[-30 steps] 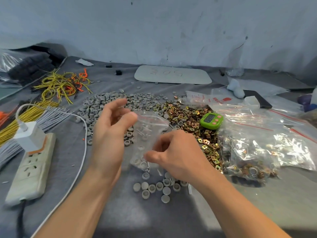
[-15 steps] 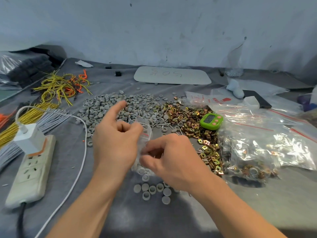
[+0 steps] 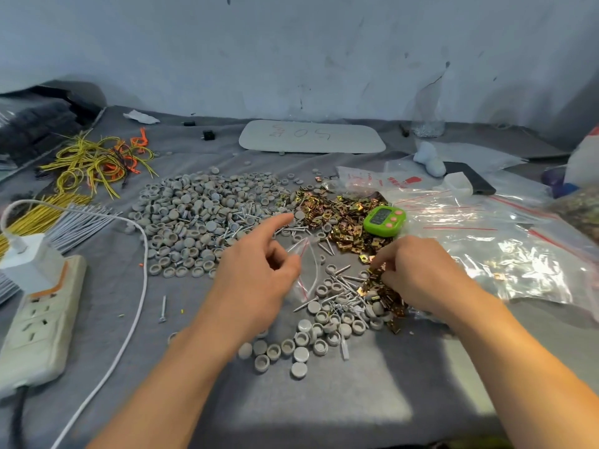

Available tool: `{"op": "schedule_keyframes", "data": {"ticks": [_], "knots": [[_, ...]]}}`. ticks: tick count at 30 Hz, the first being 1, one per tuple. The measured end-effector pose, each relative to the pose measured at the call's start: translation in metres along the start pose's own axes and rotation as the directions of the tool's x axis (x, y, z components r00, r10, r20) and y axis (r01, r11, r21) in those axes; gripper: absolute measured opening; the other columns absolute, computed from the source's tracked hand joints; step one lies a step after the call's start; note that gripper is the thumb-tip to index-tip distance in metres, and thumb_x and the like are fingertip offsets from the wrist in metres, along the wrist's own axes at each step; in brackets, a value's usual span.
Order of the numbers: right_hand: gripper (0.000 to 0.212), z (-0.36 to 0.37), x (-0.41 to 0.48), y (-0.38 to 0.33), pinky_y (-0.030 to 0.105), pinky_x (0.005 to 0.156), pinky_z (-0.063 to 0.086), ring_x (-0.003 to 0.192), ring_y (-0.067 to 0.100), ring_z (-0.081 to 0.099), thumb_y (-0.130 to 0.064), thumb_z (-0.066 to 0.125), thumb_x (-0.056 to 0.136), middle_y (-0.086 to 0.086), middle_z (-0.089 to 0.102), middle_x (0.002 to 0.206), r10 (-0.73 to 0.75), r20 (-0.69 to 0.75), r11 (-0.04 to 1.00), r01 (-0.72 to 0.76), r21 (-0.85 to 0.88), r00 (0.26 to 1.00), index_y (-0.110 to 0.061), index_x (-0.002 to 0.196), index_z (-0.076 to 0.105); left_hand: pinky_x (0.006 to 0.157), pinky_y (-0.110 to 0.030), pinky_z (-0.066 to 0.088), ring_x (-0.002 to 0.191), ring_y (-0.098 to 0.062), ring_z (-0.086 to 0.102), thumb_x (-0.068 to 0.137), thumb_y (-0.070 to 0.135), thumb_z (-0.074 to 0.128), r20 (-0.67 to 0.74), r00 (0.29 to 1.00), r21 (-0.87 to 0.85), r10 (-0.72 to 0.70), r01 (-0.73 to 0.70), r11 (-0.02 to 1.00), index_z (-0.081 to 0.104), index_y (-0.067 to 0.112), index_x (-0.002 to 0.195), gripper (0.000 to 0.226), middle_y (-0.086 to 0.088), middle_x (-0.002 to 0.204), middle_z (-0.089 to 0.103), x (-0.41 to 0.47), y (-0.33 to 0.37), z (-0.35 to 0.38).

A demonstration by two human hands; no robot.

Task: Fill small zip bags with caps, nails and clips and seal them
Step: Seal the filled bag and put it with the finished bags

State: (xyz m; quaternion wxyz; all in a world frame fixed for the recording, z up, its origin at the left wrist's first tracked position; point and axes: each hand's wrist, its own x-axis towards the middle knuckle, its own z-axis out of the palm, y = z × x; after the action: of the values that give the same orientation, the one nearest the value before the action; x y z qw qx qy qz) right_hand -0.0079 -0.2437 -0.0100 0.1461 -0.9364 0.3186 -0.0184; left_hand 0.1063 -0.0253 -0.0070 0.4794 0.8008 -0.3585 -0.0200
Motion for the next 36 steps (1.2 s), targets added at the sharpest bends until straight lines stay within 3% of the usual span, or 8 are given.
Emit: {"op": "schedule_keyframes", "data": {"ticks": [3,9,15,19,21,25,30,36], "knots": [[0.037,0.003,0.002,-0.001,0.025,0.073,0.043,0.082,0.022,0.057,-0.010,0.064,0.089,0.002,0.070,0.099,-0.033,0.010,0.999,0.033,-0.028,0.999,-0.035,0.114,0.076,0.061,-0.011,0.044,0.057,0.000,0.055,0.095,0.015,0.069,0.058,0.998,-0.100,-0.008,0.014,0.995,0.050,0.041,0.144,0.058,0.010,0.070,0.067,0.002,-0.001,0.004],[0.036,0.004,-0.001,-0.005,0.034,0.077,0.052,0.093,0.024,0.060,-0.016,0.059,0.094,0.001,0.067,0.113,-0.092,0.090,0.987,0.103,-0.123,0.992,-0.037,0.124,0.063,0.067,-0.011,0.046,0.059,0.001,0.057,0.097,0.017,0.066,0.138,0.990,-0.108,-0.001,0.016,0.994,0.053,0.037,0.143,0.051,0.009,0.069,0.065,0.001,0.001,0.011],[0.014,0.005,-0.003,-0.007,0.039,0.079,0.057,0.095,0.029,0.064,-0.023,0.062,0.095,0.005,0.070,0.103,-0.048,-0.020,0.992,0.045,-0.114,0.999,-0.026,0.106,0.069,0.065,-0.012,0.045,0.059,-0.002,0.057,0.097,0.018,0.067,0.134,0.991,-0.114,-0.009,0.024,0.993,0.055,0.037,0.141,0.049,0.004,0.069,0.066,-0.001,-0.003,0.013],[0.016,0.006,-0.003,-0.001,0.041,0.078,0.059,0.085,0.027,0.066,-0.022,0.062,0.099,0.004,0.074,0.094,-0.022,-0.099,0.999,0.026,0.043,0.995,-0.025,0.098,0.077,0.061,-0.013,0.045,0.059,-0.005,0.058,0.097,0.019,0.069,0.114,0.993,-0.156,-0.042,0.059,0.986,0.057,0.045,0.133,0.046,0.000,0.069,0.067,0.002,-0.007,0.010],[0.015,0.003,-0.004,0.000,0.031,0.063,0.055,0.067,0.012,0.065,-0.027,0.067,0.098,-0.003,0.075,0.079,-0.008,-0.141,0.972,0.041,0.230,0.990,-0.025,0.092,0.081,0.058,-0.012,0.044,0.057,-0.003,0.057,0.097,0.017,0.068,0.097,0.994,-0.180,-0.054,0.071,0.981,0.055,0.048,0.129,0.046,0.002,0.066,0.066,0.004,-0.007,0.008],[0.015,-0.004,-0.014,-0.006,0.021,0.055,0.047,0.059,0.003,0.065,-0.024,0.076,0.093,-0.004,0.075,0.064,0.084,-0.072,0.739,-0.013,0.673,0.994,-0.021,0.079,0.082,0.054,-0.011,0.042,0.052,-0.001,0.053,0.097,0.018,0.068,0.087,0.995,-0.180,-0.056,0.071,0.981,0.056,0.046,0.130,0.045,0.003,0.065,0.067,0.005,-0.005,0.009],[0.004,-0.016,-0.025,-0.024,0.019,0.057,0.057,0.067,0.018,0.074,0.001,0.072,0.090,0.017,0.076,0.078,-0.031,0.192,0.136,-0.187,0.973,0.981,0.001,0.093,0.074,0.065,-0.023,0.045,0.058,-0.004,0.058,0.097,0.020,0.068,0.064,0.997,-0.172,-0.054,0.064,0.983,0.056,0.043,0.135,0.046,0.004,0.066,0.068,0.006,-0.003,0.013],[0.017,-0.015,-0.030,-0.044,0.018,0.057,0.059,0.063,0.016,0.072,0.010,0.068,0.090,0.014,0.073,0.076,-0.162,0.229,0.057,-0.222,0.973,0.960,-0.005,0.084,0.073,0.066,-0.029,0.046,0.057,-0.007,0.058,0.096,0.019,0.068,0.028,0.998,-0.152,-0.062,0.065,0.986,0.058,0.041,0.134,0.045,0.003,0.065,0.068,0.008,-0.004,0.015]]}}
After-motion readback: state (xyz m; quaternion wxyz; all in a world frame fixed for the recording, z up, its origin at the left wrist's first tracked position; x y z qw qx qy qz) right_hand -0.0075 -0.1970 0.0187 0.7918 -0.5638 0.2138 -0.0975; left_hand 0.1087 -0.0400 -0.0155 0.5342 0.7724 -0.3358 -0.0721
